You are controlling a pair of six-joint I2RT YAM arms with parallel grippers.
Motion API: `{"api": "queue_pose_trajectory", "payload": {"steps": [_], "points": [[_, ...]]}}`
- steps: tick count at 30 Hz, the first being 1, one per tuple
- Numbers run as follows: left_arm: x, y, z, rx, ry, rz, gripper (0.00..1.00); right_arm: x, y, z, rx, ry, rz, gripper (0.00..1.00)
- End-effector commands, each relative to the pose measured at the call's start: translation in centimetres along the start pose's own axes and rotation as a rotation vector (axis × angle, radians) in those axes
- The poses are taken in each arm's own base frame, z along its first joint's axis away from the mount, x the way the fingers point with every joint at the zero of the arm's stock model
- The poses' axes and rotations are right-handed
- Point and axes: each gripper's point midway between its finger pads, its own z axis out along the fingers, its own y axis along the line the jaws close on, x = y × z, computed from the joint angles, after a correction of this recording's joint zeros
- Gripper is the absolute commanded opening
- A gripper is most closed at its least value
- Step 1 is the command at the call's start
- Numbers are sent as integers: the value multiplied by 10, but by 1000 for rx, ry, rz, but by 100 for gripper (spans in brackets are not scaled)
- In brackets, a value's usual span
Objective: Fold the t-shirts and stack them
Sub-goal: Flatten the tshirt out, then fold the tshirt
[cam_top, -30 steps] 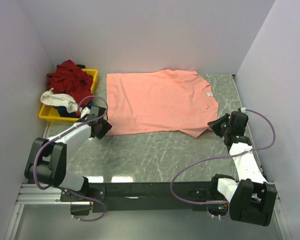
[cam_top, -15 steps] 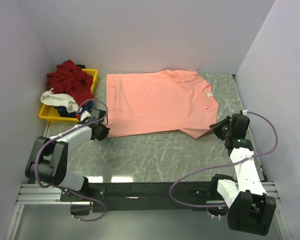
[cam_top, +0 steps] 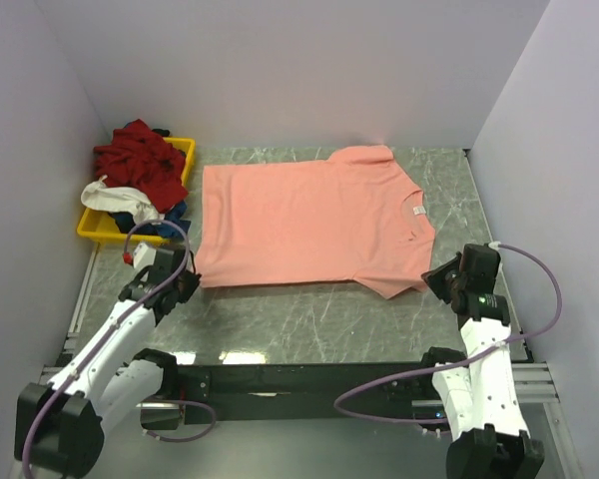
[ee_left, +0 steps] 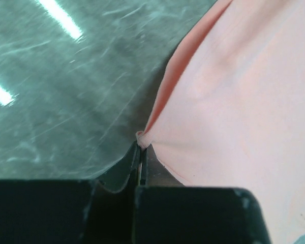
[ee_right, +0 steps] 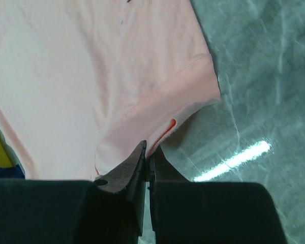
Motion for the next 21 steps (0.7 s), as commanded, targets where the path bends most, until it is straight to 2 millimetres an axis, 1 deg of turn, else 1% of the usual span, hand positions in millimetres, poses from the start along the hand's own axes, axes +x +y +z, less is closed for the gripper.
{"api": "queue_pose_trajectory", "payload": {"steps": [1,3,6,9,12,13,14,16,19,20,21], "points": [[4,21,-4,-38,-8,-14,1,-9,-4,-17,40,-48,27,0],[9,32,-4,-62,6,-18,1,-6,-4,-22,26,-51,24,0],[11,32,-7,-41,10,-16,1,1,-7,-22,13,-40,19,0],[8,34,-10,-53,1,-13,1,7,-15,-21,38,-20,16,0],[-1,29,-18,-42,-22,-9,1,8,-16,-28,45,-19,6,0],[-2,32,-20,-51,-24,5,1,8,-15,-32,42,-21,2,0],[-6,29,-23,-42,-36,2,1,7,-14,-33,36,-26,1,0],[-8,27,-26,-35,-44,0,1,5,-9,-38,9,-40,-2,0],[-13,12,-28,4,-47,0,1,1,0,-40,-29,-52,-6,0],[-14,6,-27,23,-47,5,1,-3,12,-39,-81,-57,-16,0],[-11,2,-23,23,-32,19,0,-4,17,-36,-98,-49,-27,0]]}}
